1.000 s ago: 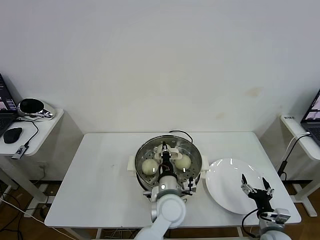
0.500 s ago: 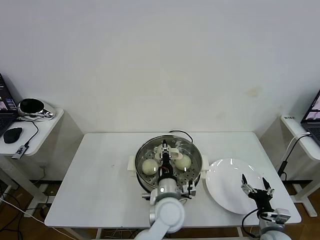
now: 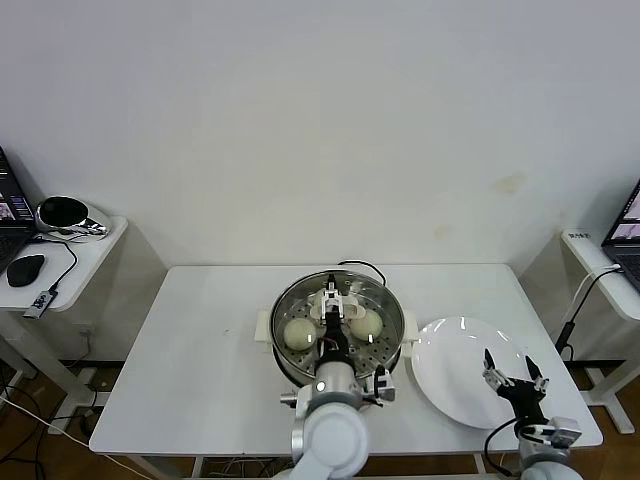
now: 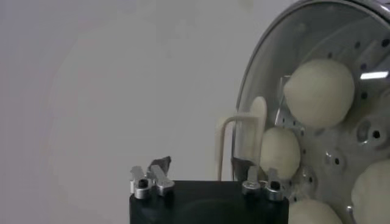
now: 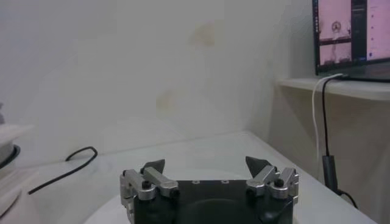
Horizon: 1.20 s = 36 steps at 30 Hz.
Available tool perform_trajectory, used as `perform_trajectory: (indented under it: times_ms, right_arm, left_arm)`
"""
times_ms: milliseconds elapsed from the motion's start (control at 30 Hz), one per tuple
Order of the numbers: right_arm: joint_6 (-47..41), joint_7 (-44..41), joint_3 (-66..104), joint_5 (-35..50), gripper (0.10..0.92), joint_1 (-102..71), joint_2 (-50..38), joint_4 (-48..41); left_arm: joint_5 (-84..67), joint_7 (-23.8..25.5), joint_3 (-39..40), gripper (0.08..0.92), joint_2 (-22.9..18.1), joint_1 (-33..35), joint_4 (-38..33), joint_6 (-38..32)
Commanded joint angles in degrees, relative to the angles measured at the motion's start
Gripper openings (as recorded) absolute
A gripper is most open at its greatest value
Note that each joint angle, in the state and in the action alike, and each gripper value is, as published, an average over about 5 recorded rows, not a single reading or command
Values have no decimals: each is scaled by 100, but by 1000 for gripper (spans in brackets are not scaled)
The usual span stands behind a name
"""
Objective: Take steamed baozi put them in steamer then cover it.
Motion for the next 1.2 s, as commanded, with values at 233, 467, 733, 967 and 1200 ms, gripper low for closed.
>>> perform_trajectory:
  times_ms: [233,467,733,967,1200]
  right_arm:
    - [-11,7,17,-6,823,-23,-18,22]
    - [-98,8,9,10,823,-71,-35,101]
    - [-198,-173,-203,-177,823,-552,-90,616]
    - [-231,-201,-548,-364,823,-1041,37,859]
    - [-38,-200,-704,-666,823,-1231,29,961]
  left_arm:
    - [-145,59,86,823,84,270,-689,238]
    - [-789,-246,14,823,382,520,-1068,187]
    - [-3505,-1216,-1572,823,1052,932,-2374,-600]
    - [-7392,-2272,-3764,823,1125,1629,-2801,-1458]
    - [-9395,-2362,-5067,823,676,3190,-1760,-2943]
